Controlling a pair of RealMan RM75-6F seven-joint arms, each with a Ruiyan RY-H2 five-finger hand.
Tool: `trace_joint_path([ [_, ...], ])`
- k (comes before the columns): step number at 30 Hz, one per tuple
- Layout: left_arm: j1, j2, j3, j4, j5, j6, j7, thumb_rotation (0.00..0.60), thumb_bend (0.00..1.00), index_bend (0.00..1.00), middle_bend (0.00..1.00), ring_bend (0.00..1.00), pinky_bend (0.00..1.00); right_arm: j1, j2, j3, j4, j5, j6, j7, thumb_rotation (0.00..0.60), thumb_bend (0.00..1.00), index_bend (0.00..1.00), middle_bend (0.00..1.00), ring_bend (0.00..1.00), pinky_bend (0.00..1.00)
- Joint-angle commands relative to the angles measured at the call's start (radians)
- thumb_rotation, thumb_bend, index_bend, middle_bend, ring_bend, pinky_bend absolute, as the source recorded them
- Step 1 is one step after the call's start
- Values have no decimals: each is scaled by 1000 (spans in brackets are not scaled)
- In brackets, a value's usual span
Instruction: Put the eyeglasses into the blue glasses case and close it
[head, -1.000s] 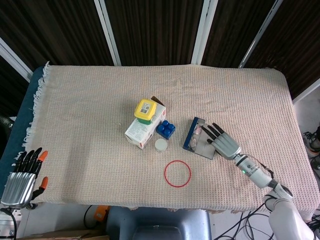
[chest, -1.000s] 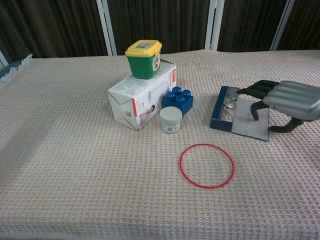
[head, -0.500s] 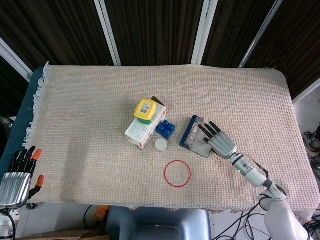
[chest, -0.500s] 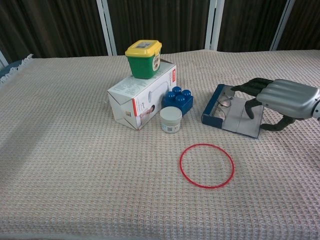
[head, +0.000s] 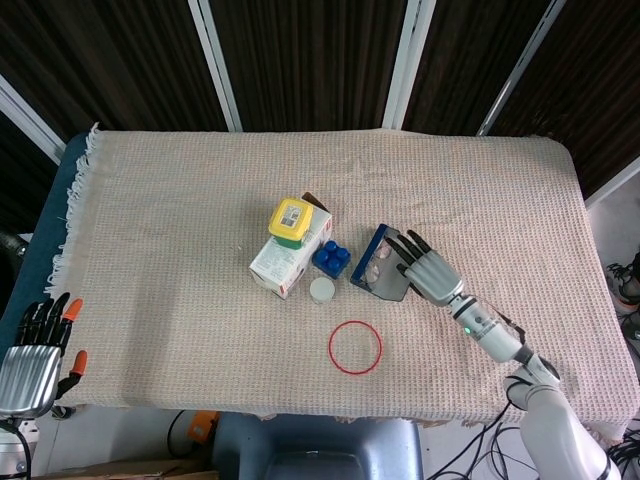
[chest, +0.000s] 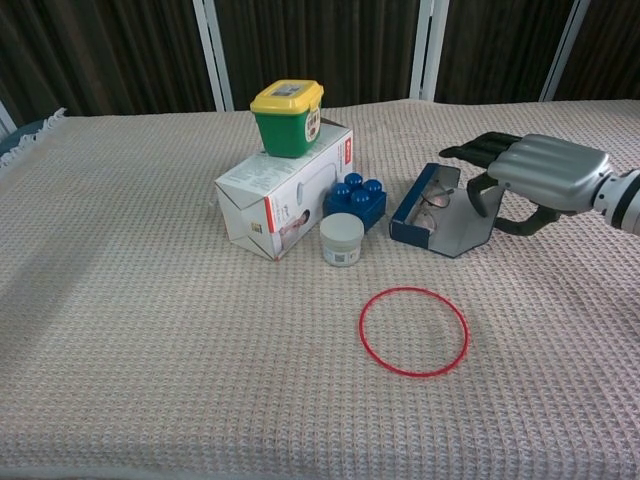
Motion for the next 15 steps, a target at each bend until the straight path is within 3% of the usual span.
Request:
trace_joint_path([
  [1, 1, 1, -1, 0, -1, 1, -2, 600, 414, 0, 0, 0, 45, 15, -5, 5, -6, 3, -13, -10, 600, 525, 644, 36, 0, 0],
  [9, 2, 5, -1, 0, -1, 2, -12, 600, 414, 0, 0, 0, 45, 33, -11, 5, -14, 5, -37, -29, 600, 533, 678, 43, 0, 0],
  [15, 4, 10, 2, 0, 9, 8, -25, 600, 414, 0, 0, 0, 45, 16, -6, -6, -23, -2, -25, -32, 600, 625, 735, 55, 0, 0],
])
